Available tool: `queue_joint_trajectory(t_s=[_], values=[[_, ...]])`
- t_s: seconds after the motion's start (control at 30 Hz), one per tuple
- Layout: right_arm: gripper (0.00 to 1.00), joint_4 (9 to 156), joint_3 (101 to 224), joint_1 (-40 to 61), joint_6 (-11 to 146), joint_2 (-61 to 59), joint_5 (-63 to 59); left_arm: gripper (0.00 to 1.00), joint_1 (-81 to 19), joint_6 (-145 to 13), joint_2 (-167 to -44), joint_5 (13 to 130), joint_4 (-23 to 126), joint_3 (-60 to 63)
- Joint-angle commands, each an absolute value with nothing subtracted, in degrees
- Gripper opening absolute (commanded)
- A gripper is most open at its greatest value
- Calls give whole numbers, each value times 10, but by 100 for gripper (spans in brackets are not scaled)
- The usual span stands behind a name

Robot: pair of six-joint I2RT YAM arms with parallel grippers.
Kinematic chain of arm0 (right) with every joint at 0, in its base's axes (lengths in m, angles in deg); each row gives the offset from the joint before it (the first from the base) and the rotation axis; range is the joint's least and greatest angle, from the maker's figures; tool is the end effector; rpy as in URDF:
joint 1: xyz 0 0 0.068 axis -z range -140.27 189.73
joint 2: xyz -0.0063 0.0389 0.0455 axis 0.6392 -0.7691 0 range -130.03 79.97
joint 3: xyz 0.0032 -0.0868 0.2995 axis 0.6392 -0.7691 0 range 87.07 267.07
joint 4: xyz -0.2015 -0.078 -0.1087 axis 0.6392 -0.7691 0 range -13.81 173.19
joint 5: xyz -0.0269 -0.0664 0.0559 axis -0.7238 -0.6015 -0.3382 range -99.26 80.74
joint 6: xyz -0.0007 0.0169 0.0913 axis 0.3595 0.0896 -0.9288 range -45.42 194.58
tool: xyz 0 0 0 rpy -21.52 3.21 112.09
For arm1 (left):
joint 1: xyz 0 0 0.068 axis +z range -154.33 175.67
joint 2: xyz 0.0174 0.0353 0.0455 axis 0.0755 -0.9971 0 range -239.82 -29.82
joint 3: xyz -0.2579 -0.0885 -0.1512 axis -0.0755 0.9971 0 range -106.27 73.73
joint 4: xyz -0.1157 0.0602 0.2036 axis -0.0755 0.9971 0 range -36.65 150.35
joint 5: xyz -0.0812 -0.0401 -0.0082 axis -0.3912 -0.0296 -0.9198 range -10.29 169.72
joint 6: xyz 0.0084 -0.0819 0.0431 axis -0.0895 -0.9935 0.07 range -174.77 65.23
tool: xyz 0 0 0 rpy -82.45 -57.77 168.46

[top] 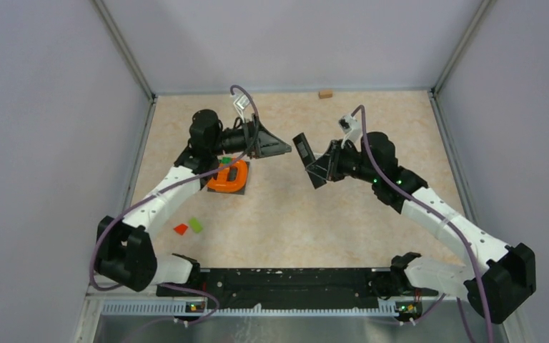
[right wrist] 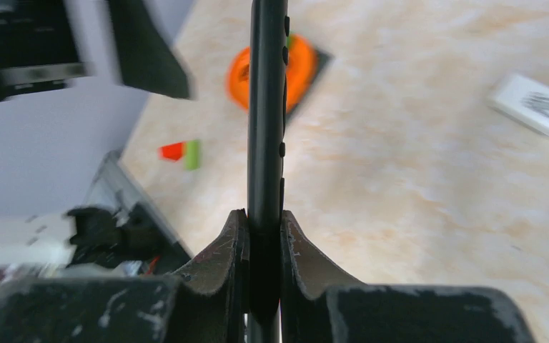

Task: Load the batteries into the remote control
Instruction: Place the remote control at the center of the board.

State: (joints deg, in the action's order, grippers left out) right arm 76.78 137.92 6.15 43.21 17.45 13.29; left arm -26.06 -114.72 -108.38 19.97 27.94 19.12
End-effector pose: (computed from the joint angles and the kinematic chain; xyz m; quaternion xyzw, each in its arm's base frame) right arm 0.1945 0.1677 0.3498 -0.1300 0.7915 0.4427 0.4008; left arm 0.2564 -0.1800 0.3785 0.1389 0.6886 -0.6691 0.2424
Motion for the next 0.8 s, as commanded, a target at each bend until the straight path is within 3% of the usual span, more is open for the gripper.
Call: queue_joint_trajectory(t_s=[0.0, 0.2, 0.37, 0.77], values=[[0, 655, 1413, 67, 463, 185, -98, 99, -256, -904, -1018, 412, 622, 108], [0, 533, 1392, 76, 424, 117, -367, 99, -254, -886, -978, 556, 665, 121], [0, 492, 1370, 105, 384, 87, -480, 99, -252, -877, -968, 576, 676, 123], [0, 564, 1329, 178, 381, -47, -480, 99, -245, -868, -964, 596, 702, 117]])
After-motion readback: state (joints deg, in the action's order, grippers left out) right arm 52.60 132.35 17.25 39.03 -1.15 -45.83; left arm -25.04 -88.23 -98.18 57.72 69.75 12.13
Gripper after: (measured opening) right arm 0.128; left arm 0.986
